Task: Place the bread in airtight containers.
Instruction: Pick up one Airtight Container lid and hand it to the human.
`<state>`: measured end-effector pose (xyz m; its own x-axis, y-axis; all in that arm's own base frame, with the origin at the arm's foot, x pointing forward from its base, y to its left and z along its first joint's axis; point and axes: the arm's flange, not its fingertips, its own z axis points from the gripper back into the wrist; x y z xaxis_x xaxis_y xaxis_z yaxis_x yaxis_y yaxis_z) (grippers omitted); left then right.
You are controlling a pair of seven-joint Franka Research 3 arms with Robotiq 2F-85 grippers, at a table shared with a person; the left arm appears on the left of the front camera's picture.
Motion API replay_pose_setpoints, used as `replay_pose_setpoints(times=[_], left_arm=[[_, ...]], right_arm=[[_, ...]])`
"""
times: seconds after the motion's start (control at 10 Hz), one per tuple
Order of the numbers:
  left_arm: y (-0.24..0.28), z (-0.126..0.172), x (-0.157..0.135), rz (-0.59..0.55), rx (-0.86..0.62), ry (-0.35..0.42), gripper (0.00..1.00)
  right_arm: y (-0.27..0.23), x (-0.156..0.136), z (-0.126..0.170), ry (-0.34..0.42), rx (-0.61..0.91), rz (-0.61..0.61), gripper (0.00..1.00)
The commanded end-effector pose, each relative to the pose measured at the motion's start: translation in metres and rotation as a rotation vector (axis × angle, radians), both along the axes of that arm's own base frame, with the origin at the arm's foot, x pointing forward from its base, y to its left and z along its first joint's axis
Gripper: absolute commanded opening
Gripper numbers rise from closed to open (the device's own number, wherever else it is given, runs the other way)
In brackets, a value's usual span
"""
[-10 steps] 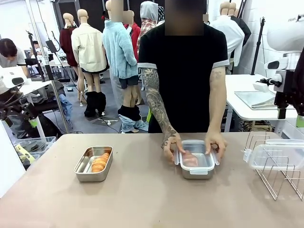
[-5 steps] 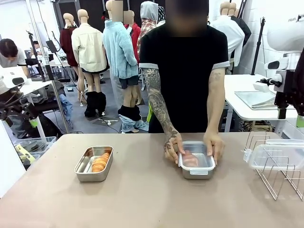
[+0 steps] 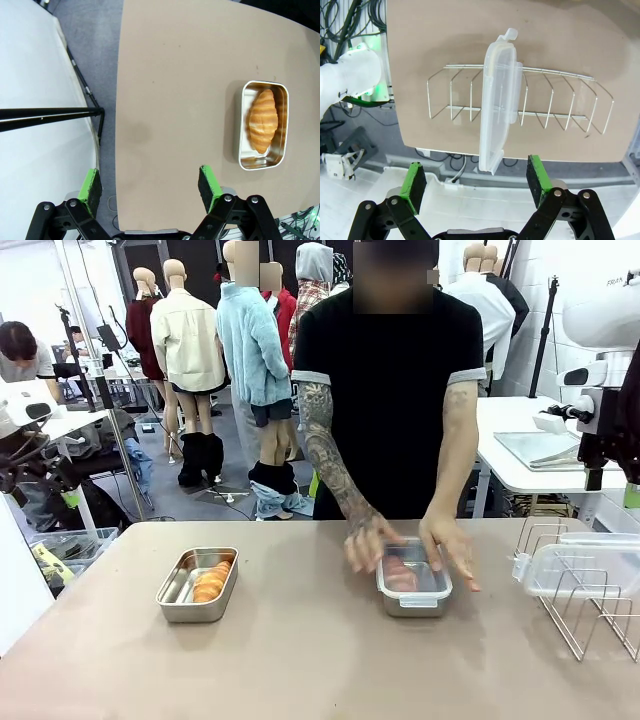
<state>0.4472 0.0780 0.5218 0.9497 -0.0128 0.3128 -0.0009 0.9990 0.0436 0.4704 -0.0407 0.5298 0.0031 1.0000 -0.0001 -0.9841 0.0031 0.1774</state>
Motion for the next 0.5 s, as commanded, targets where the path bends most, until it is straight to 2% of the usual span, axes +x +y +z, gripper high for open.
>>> replay_pose_setpoints(times=[0.0, 0.4], left_arm=[[-0.0002, 0.0003, -0.002, 0.024, 0.02, 0.002, 1.0], [-0.0002, 0.0003, -0.002, 0.024, 0.02, 0.002, 1.0]], right_arm=[[-0.0012, -0.0005, 0.0009, -0.001, -0.014, 0.007, 1.0], [-0.0012, -0.0005, 0.0009, -0.001, -0.014, 0.007, 1.0]])
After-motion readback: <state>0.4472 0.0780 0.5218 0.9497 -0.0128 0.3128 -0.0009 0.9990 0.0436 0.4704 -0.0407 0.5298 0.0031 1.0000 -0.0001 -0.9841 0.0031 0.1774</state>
